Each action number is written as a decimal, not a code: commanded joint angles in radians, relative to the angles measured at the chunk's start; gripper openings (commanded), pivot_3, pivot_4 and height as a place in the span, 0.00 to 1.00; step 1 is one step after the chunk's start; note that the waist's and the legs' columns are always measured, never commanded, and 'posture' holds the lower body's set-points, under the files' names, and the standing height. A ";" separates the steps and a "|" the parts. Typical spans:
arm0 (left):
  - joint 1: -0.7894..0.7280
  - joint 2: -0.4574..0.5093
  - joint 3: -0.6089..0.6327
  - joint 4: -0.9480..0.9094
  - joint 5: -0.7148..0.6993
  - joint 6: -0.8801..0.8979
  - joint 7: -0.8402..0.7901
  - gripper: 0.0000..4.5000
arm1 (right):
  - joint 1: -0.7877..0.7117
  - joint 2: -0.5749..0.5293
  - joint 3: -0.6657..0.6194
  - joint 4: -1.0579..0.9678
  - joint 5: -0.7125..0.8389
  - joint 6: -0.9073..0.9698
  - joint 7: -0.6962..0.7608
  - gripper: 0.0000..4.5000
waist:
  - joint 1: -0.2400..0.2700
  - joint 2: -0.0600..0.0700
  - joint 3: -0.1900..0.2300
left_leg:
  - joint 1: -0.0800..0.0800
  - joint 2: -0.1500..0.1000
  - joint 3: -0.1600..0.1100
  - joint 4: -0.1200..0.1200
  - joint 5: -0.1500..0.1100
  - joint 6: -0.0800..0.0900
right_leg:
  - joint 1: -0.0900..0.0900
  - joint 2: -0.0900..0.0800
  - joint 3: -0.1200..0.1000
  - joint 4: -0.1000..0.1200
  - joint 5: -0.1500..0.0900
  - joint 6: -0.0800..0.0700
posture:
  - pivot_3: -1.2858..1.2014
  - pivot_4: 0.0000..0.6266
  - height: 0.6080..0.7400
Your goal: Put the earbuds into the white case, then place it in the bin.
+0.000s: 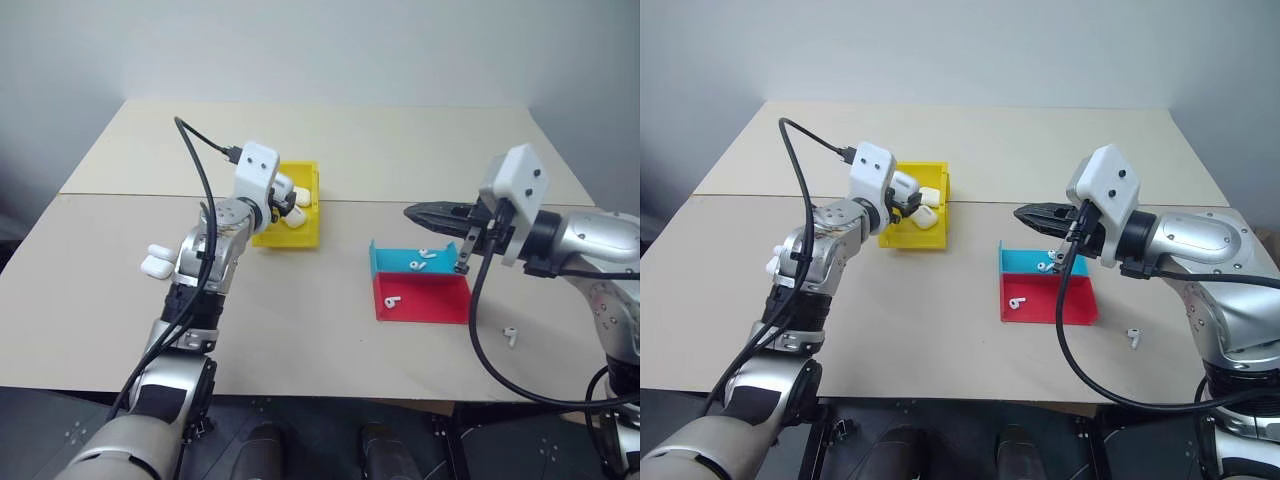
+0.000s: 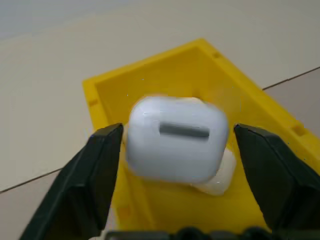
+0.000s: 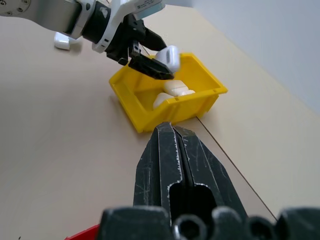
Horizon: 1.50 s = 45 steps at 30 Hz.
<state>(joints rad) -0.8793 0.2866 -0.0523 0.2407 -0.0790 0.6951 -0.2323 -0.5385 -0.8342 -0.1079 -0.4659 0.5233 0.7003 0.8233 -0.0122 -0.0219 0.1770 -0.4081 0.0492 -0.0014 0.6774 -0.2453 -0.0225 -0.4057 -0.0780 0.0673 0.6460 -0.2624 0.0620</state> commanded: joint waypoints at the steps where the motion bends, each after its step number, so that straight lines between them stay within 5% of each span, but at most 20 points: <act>1: -0.040 -0.004 0.018 -0.016 -0.004 -0.087 -0.026 0.99 | -0.001 -0.020 -0.016 -0.030 -0.006 -0.005 -0.011 0.00 | 0.000 0.000 0.000 | 0.000 0.000 0.000 0.000 0.000 0.000 | 0.000 0.000 0.000 0.000 0.000 0.000 | 0.52 0.24 1.00; 10: 0.000 -0.068 0.136 -0.211 -0.153 -0.142 -0.066 0.99 | 0.013 -0.041 -0.030 -0.020 -0.017 -0.023 0.000 0.00 | -0.001 0.000 0.000 | 0.000 0.000 0.000 0.000 0.000 0.000 | 0.000 0.000 0.000 0.000 0.000 0.000 | 0.52 0.24 1.00; 18: 0.314 0.116 0.174 -0.567 -0.356 -0.124 -0.357 0.99 | 0.203 -0.128 -0.151 -0.027 -0.027 -0.171 0.138 0.00 | -0.002 0.000 0.000 | 0.001 0.000 0.001 0.000 0.000 0.000 | 0.001 0.000 0.001 0.001 0.000 0.000 | 0.52 0.24 1.00; 22: 0.489 0.223 0.283 -0.692 -0.517 -0.066 -0.463 0.99 | 0.351 -0.046 -0.268 -0.022 -0.021 -0.421 0.222 0.00 | -0.002 0.000 0.000 | 0.002 0.001 0.001 0.000 0.000 0.000 | 0.002 0.000 0.001 0.000 0.000 0.000 | 0.52 0.24 1.00; 30: 0.839 0.469 0.518 -0.789 -0.597 -0.091 -0.655 0.99 | 0.486 -0.155 -0.433 0.129 0.007 -0.529 0.451 0.00 | -0.005 0.000 0.000 | 0.006 0.001 0.002 0.000 0.000 0.000 | 0.004 0.000 0.001 0.000 0.000 0.000 | 0.52 0.24 1.00; 38: 0.997 0.561 0.671 -0.812 -0.602 -0.117 -0.708 0.99 | 0.497 -0.272 -0.498 0.354 -0.026 -0.634 0.598 0.00 | -0.002 0.000 0.000 | 0.012 0.001 0.002 -0.001 0.000 0.000 | 0.012 0.000 0.000 -0.002 -0.001 -0.001 | 0.52 0.24 1.00; 45: 1.023 0.572 0.668 -0.829 -0.622 -0.117 -0.721 0.99 | 0.484 -0.281 -0.463 0.392 -0.036 -0.673 0.617 0.00 | -0.005 0.000 0.000 | 0.016 0.002 0.003 -0.003 0.000 0.000 | 0.015 0.000 0.001 -0.003 -0.001 -0.001 | 0.52 0.24 1.00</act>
<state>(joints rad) 0.1430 0.8464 0.5962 -0.5562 -0.6764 0.5907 -0.9541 -0.0353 -1.0947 -0.5600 -0.0691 0.4815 0.0547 1.4328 -0.0171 -0.0220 0.1768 -0.3922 0.0507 0.0015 0.6744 -0.2458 -0.0226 -0.3906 -0.0783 0.0680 0.6432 -0.2634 0.0612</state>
